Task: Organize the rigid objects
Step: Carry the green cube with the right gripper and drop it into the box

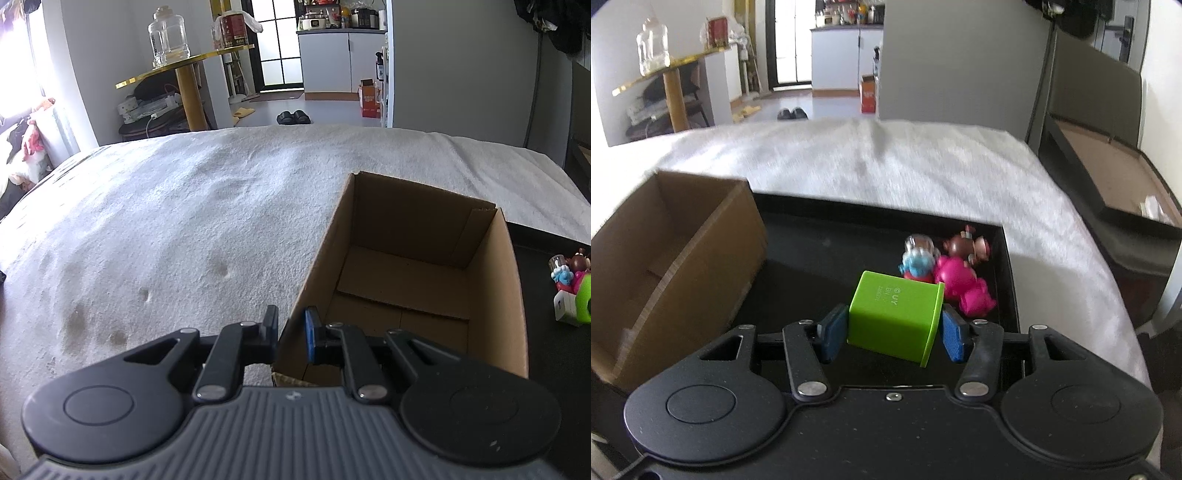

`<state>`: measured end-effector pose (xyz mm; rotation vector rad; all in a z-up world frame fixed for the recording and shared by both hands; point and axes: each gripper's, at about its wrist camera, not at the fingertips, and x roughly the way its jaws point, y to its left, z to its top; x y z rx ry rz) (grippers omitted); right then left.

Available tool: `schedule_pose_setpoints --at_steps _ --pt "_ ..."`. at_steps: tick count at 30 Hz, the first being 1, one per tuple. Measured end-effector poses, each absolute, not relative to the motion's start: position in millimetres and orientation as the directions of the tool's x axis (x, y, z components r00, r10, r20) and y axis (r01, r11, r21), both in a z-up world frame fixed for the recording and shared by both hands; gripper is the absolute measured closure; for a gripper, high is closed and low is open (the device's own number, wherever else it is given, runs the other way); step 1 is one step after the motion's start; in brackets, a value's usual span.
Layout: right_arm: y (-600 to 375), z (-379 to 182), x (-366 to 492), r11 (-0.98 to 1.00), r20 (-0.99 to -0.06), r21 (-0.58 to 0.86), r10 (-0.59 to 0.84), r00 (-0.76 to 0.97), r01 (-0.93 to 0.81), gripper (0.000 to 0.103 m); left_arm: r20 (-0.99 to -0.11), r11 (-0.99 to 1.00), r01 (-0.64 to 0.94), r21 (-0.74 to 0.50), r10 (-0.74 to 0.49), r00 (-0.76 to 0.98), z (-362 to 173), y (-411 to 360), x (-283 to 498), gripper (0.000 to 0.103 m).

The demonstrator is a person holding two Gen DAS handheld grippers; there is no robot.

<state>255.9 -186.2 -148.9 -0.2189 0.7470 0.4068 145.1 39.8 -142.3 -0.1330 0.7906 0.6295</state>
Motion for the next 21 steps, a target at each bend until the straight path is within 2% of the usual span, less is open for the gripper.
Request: schedule_pose_setpoints --at_steps 11,21 --pt "-157.2 -109.6 248.5 0.856 -0.62 -0.053 0.375 0.689 -0.514 0.051 -0.698 0.815 -0.572 0.091 0.462 0.547 -143.4 44.2 142.8 0.089" --pt "-124.4 -101.7 237.6 0.802 -0.603 -0.06 0.445 0.662 -0.594 0.051 -0.698 0.821 -0.568 0.058 0.44 0.564 -143.6 50.2 139.2 0.089"
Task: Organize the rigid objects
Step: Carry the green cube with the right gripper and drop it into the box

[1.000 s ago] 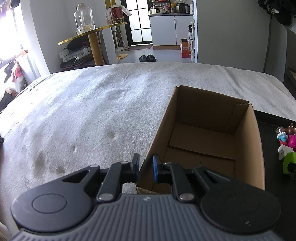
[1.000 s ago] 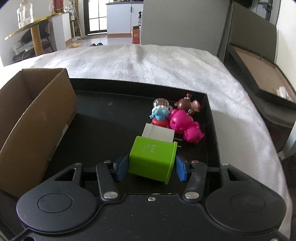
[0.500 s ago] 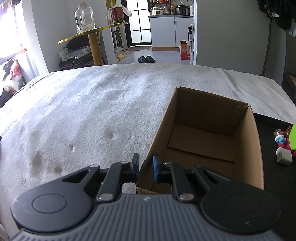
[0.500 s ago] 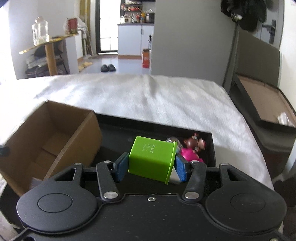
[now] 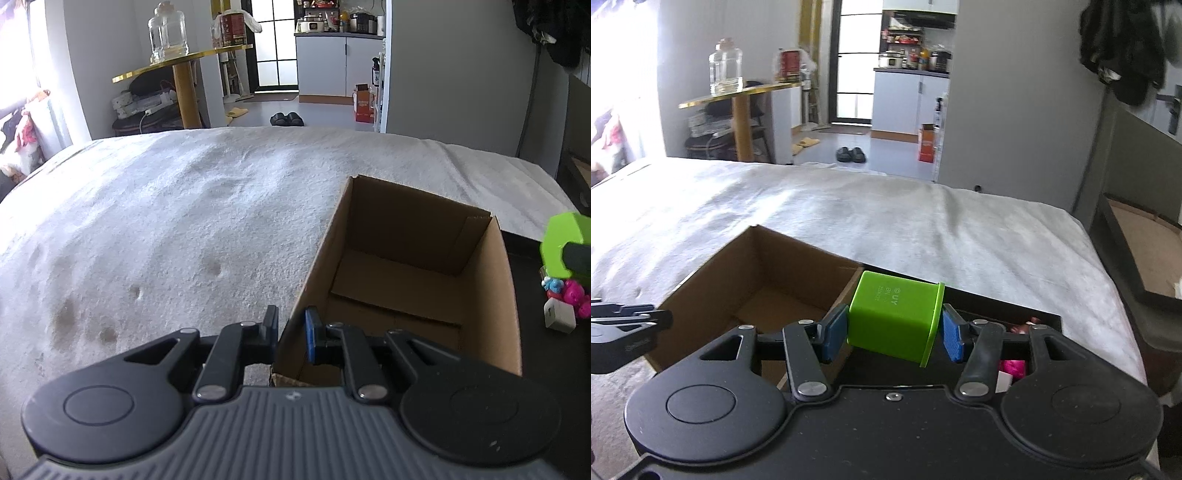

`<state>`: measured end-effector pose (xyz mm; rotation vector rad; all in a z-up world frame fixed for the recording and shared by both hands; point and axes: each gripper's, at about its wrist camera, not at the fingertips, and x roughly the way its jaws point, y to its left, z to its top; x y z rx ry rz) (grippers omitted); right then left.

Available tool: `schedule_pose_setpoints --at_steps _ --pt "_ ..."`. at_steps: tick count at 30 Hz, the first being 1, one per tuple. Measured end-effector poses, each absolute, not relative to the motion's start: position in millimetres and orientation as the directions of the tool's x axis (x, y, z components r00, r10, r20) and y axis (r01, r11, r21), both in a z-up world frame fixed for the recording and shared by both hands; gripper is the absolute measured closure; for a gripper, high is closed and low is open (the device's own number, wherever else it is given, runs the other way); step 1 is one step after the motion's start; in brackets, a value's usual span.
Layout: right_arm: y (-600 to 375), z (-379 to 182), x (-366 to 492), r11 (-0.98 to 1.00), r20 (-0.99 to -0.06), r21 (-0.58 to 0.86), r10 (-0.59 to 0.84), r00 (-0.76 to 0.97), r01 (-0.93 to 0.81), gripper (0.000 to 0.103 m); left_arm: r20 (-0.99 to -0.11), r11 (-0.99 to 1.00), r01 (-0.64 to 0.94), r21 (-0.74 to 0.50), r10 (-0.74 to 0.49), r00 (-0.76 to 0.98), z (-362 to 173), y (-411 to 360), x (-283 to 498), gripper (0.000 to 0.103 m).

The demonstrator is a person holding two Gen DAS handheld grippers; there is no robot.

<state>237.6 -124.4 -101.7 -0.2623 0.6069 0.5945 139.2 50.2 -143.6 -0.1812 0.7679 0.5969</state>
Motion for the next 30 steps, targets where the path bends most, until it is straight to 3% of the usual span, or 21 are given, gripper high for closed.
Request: schedule_pose_setpoints --at_steps 27,28,29,30 --pt "-59.9 -107.6 205.7 0.606 -0.571 -0.049 0.635 0.52 -0.794 0.05 -0.687 0.836 -0.549 0.012 0.406 0.603 -145.2 56.4 135.8 0.089" --pt "-58.7 -106.3 204.8 0.59 -0.558 -0.044 0.655 0.51 -0.806 0.045 -0.687 0.836 -0.549 0.01 0.404 0.604 -145.6 56.5 135.6 0.089" --pt "-57.1 -104.6 203.4 0.584 -0.547 -0.049 0.663 0.511 -0.81 0.033 -0.686 0.837 -0.547 0.012 0.405 0.604 -146.0 56.5 135.5 0.089" --pt "-55.4 -103.1 202.2 0.588 -0.543 -0.064 0.658 0.522 -0.807 0.027 -0.686 0.837 -0.547 0.012 0.405 0.605 -146.4 56.1 134.4 0.089"
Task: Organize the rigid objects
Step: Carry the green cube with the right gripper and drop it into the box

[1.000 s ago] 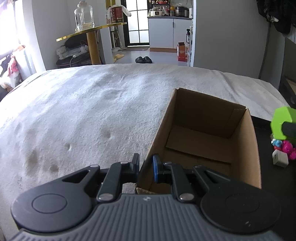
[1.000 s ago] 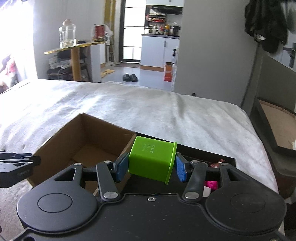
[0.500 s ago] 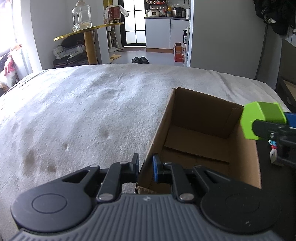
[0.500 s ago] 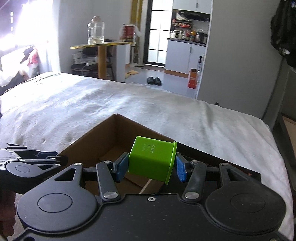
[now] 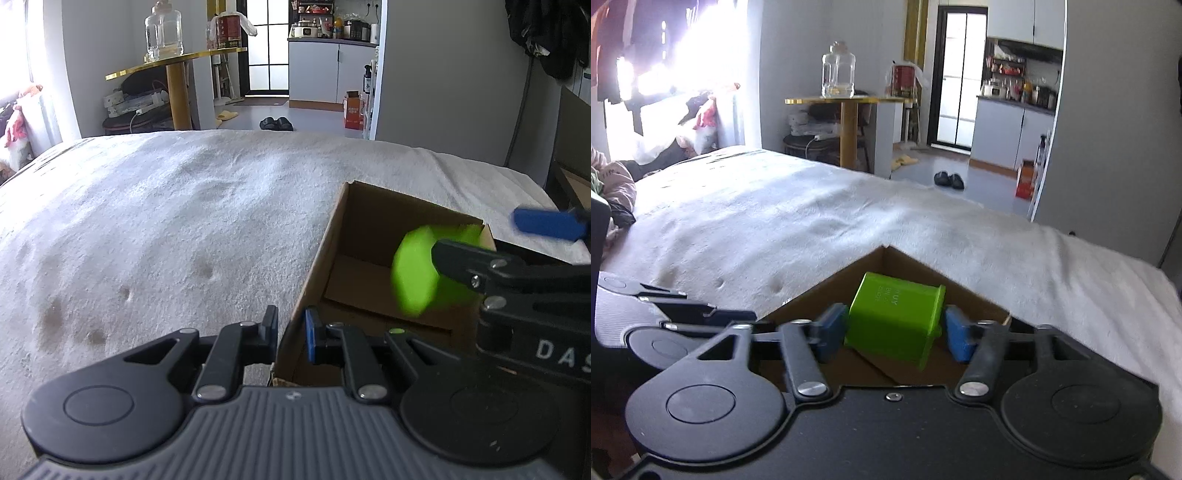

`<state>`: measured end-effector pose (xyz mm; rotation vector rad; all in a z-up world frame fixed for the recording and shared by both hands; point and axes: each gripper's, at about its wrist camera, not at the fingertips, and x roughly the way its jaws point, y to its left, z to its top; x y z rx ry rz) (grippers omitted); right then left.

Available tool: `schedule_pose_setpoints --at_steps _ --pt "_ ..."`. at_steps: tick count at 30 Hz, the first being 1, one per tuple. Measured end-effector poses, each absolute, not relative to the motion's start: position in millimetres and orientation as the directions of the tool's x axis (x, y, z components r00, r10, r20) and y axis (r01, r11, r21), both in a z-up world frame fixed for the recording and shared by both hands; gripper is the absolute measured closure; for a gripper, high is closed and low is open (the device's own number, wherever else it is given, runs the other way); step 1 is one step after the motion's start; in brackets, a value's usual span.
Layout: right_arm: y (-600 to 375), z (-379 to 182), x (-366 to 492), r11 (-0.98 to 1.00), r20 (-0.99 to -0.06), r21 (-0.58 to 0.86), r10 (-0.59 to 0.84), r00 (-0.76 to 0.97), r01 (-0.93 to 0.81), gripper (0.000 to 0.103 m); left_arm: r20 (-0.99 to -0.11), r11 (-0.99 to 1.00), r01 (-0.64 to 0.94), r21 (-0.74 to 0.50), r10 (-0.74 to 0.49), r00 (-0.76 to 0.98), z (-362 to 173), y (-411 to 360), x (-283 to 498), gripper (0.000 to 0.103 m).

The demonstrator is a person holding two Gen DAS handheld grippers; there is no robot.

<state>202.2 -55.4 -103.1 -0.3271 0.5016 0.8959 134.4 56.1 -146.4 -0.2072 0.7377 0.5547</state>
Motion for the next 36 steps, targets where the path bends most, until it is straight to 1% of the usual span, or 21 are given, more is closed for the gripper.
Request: schedule_pose_setpoints --at_steps 1,3,11,17,30,36 --pt "-55.1 -101.4 200.1 0.596 -0.534 -0.082 0.65 0.541 -0.798 0.022 -0.686 0.837 -0.548 0.01 0.404 0.605 -146.4 56.4 134.5 0.089" --pt "-57.3 -99.2 198.4 0.605 -0.526 -0.096 0.643 0.557 -0.79 0.022 -0.688 0.836 -0.548 0.011 0.404 0.603 -146.3 56.0 134.9 0.089" --pt "-82.2 -102.7 198.2 0.655 -0.562 -0.068 0.598 0.571 -0.752 0.019 -0.684 0.834 -0.552 0.021 0.414 0.6 -143.9 52.1 133.9 0.089" --pt "-106.0 -106.7 201.4 0.703 -0.58 -0.052 0.557 0.595 -0.709 0.017 -0.678 0.834 -0.55 0.032 0.423 0.601 -143.1 49.6 134.2 0.091" --pt "-153.1 -128.7 216.9 0.79 -0.617 -0.017 0.474 0.628 -0.613 0.017 -0.669 0.823 -0.564 0.07 0.458 0.585 -140.4 42.9 139.3 0.091" --pt "-167.9 -141.7 228.6 0.82 -0.637 -0.027 0.427 0.642 -0.572 0.017 -0.666 0.815 -0.573 0.086 0.475 0.575 -139.8 38.1 140.3 0.092"
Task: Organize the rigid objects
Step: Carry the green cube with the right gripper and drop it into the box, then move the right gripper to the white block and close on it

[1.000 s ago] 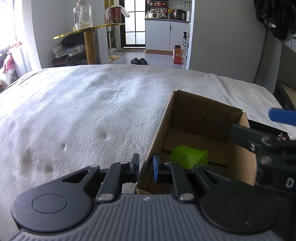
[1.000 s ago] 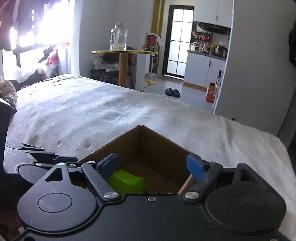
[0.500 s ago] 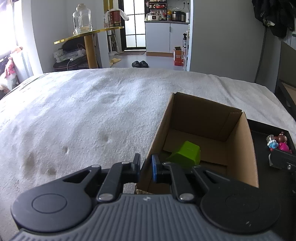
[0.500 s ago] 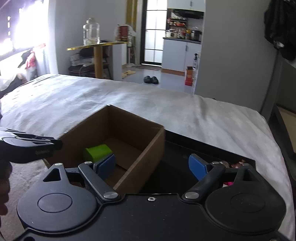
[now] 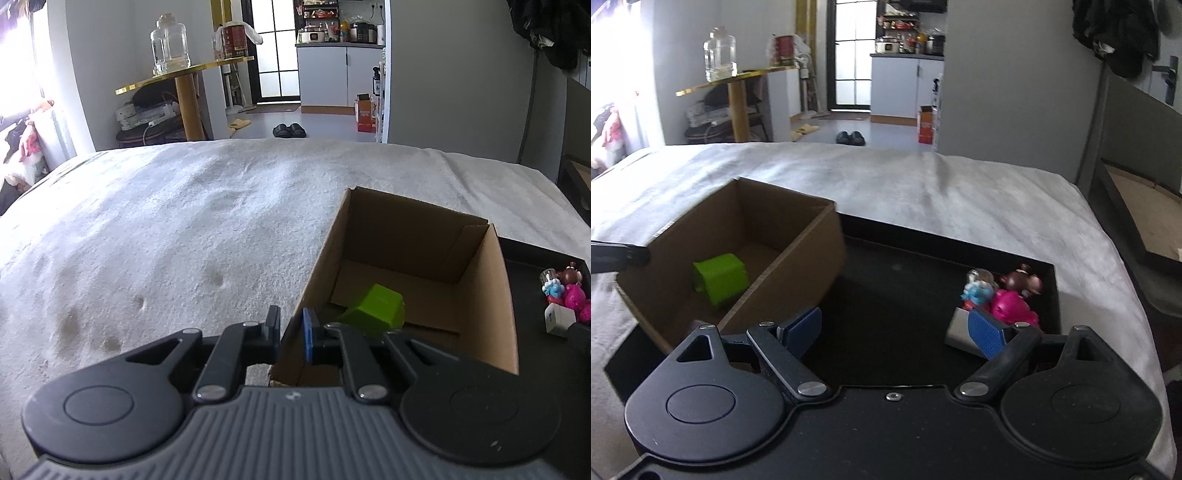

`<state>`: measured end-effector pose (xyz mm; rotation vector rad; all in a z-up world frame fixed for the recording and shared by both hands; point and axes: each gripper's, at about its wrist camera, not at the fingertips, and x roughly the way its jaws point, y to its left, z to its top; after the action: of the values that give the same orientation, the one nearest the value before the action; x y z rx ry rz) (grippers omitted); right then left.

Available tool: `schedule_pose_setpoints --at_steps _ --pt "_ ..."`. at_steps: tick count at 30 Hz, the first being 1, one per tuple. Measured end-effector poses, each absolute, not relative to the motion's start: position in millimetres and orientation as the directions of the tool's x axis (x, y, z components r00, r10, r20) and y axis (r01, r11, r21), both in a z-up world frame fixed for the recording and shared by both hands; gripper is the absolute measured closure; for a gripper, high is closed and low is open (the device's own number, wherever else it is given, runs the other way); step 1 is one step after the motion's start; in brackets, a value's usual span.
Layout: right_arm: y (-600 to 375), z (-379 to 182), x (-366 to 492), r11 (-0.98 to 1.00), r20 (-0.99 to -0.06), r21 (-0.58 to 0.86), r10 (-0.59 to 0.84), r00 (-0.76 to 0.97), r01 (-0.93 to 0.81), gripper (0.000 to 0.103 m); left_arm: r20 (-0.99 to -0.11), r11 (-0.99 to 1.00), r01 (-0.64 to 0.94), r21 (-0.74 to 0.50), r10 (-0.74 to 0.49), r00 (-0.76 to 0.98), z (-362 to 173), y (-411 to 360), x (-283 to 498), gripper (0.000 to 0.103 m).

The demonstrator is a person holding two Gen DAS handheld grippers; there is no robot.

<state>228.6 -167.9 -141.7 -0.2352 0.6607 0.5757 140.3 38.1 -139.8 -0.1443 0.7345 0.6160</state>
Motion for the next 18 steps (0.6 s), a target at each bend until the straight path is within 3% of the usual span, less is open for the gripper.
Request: schedule_pose_setpoints --at_steps 18 --pt "-192.1 -177.8 277.5 0.909 -0.717 0.03 0.31 0.625 -0.416 0.013 -0.658 0.804 -0.58 0.127 0.506 0.557 -136.5 31.1 145.2 0.092"
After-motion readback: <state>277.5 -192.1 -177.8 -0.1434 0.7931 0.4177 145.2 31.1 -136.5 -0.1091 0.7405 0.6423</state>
